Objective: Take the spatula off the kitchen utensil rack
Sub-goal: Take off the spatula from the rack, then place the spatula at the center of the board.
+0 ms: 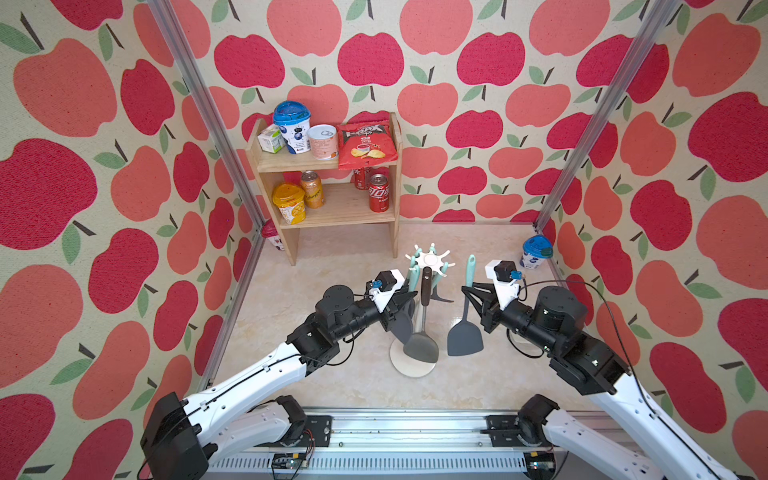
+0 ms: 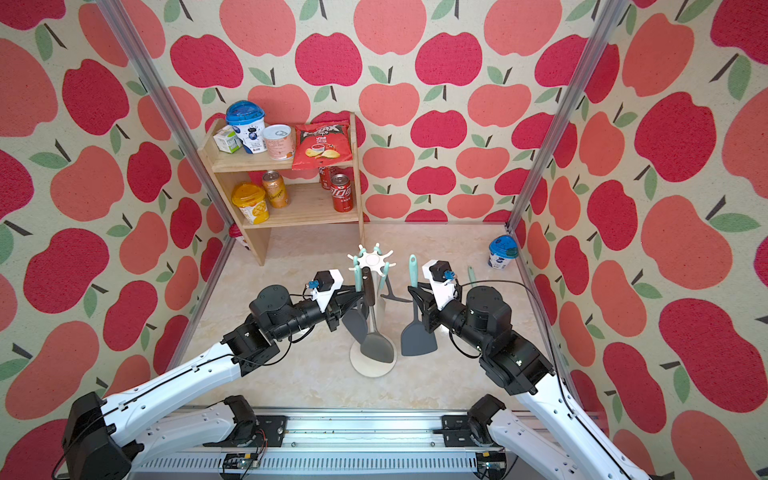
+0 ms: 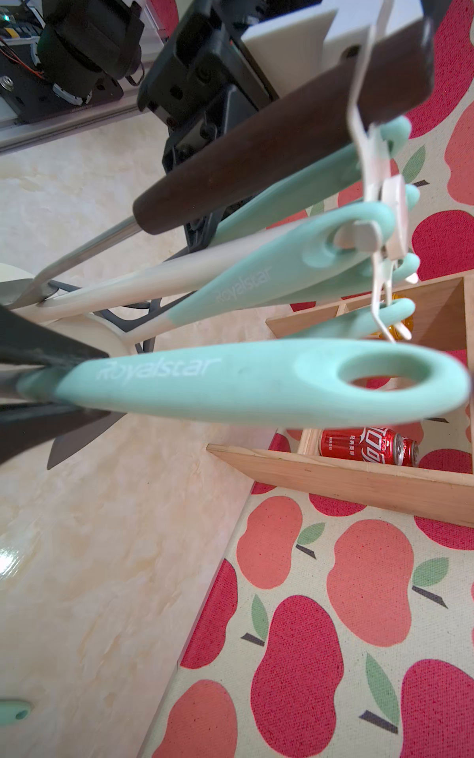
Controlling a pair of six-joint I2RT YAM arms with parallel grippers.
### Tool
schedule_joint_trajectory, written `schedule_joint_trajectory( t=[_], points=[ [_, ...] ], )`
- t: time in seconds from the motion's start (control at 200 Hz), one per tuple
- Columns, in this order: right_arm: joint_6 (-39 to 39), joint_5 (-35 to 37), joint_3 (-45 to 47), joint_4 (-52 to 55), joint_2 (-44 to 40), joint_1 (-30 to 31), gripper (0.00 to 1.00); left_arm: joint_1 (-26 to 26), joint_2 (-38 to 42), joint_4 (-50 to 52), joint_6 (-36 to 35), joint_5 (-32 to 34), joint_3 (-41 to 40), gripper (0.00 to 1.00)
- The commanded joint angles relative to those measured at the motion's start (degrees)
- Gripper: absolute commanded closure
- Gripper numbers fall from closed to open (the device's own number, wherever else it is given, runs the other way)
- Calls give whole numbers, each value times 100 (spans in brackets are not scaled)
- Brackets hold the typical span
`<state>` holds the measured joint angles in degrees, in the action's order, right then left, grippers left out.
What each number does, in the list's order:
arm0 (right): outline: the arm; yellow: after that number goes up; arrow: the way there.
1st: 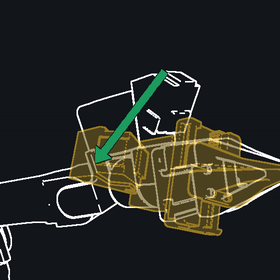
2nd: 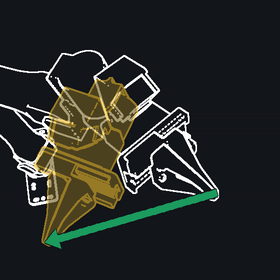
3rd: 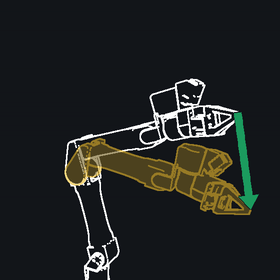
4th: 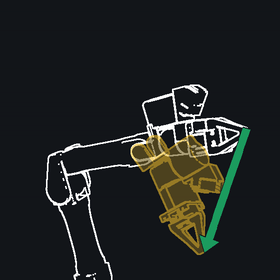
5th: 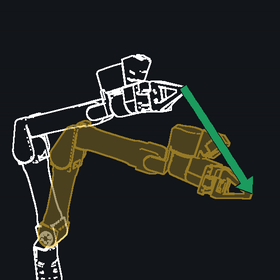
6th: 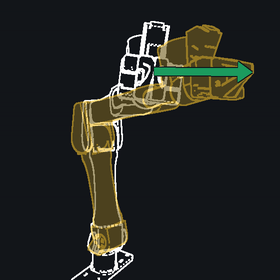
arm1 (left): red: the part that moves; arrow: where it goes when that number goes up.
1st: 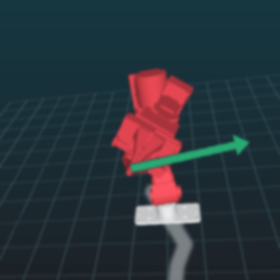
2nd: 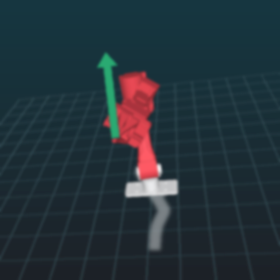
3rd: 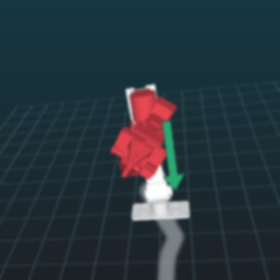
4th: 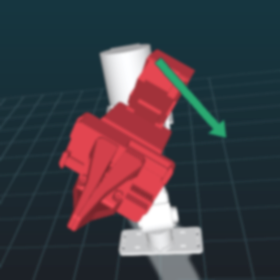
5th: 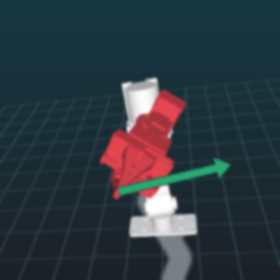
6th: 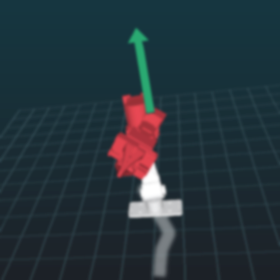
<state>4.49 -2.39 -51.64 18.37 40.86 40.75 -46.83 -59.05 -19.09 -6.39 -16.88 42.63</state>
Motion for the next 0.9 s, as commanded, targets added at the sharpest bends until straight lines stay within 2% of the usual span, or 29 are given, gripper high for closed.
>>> schedule_joint_trajectory(
  t=[0.0, 0.235, 0.47, 0.895],
  points=[
    [70, 111, -277, 186, 49, -131, 100, -17, -177, 613, -106, 151, -47, 100],
    [190, 185, -493, 542, 359, -596, 100, -11, -177, 627, -108, 147, -44, 100],
    [342, 83, -727, 1024, 761, -1390, 100, -11, -143, 679, -125, 155, -44, 100],
    [251, -407, -1089, 1538, 1311, -2336, 100, -17, -116, 706, -152, 187, -53, 100]
  ],
)
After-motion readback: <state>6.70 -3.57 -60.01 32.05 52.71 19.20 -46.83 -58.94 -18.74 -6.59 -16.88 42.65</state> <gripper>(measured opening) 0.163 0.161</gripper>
